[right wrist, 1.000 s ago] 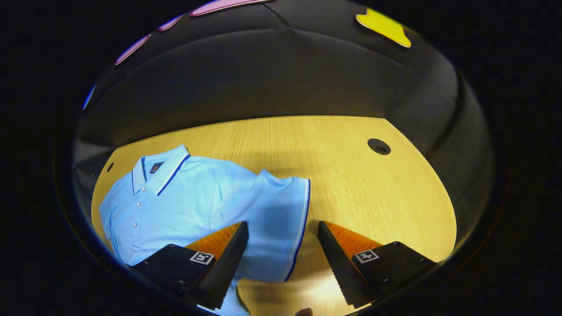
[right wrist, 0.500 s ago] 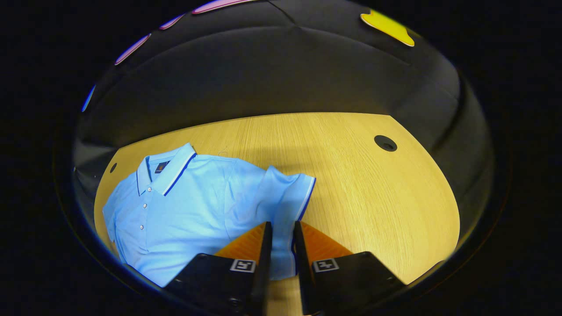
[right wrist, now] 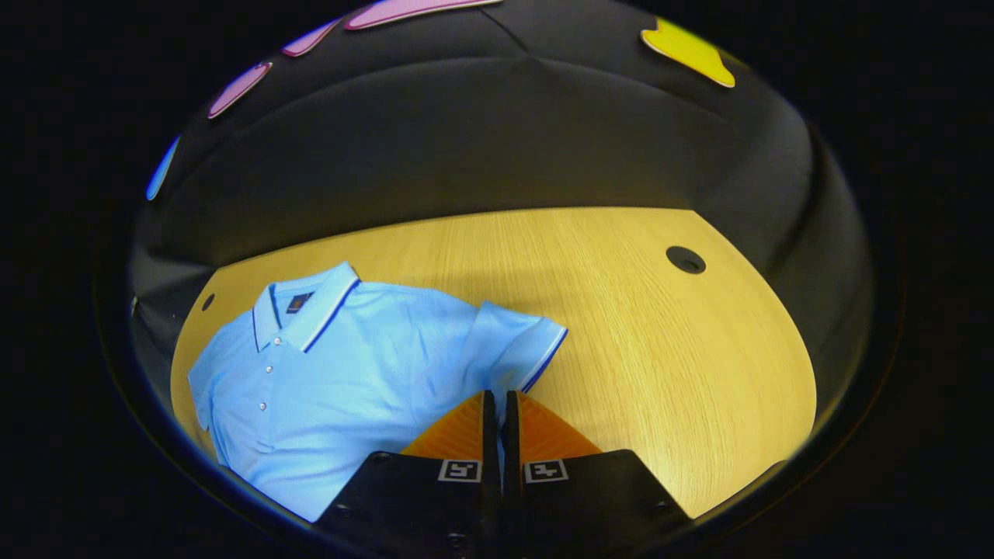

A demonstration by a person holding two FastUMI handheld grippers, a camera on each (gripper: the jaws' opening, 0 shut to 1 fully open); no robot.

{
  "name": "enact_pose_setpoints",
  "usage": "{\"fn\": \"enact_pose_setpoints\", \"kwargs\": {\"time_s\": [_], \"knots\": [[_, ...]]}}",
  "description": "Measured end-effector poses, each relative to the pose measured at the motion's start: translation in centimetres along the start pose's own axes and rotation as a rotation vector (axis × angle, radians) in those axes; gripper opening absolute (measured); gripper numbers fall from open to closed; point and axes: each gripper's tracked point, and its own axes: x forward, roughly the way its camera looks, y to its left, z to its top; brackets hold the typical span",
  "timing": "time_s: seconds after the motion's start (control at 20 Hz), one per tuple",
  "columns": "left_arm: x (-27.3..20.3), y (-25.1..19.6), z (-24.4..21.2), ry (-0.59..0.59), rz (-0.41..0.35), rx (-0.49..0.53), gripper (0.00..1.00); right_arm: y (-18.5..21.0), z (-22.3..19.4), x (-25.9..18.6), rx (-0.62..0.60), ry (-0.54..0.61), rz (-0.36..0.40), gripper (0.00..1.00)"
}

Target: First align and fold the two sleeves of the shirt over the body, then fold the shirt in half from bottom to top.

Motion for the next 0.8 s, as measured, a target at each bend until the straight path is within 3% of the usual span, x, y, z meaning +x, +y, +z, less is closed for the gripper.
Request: {"fn": "enact_pose_setpoints", "kwargs": {"time_s": [0.3, 0.8], "knots": [[-0.6, 1.1, -0.2, -0.003, 0.009, -0.02, 0.96, 5.0, 2.5, -3.0, -0.037, -0.09, 0.108, 0.05], [-1.8, 3.2, -1.8, 0.015, 0.04, -0.067, 0.96, 19.0, -2.9, -5.7, -0.308, -0.026, 0.365, 0.05]]}}
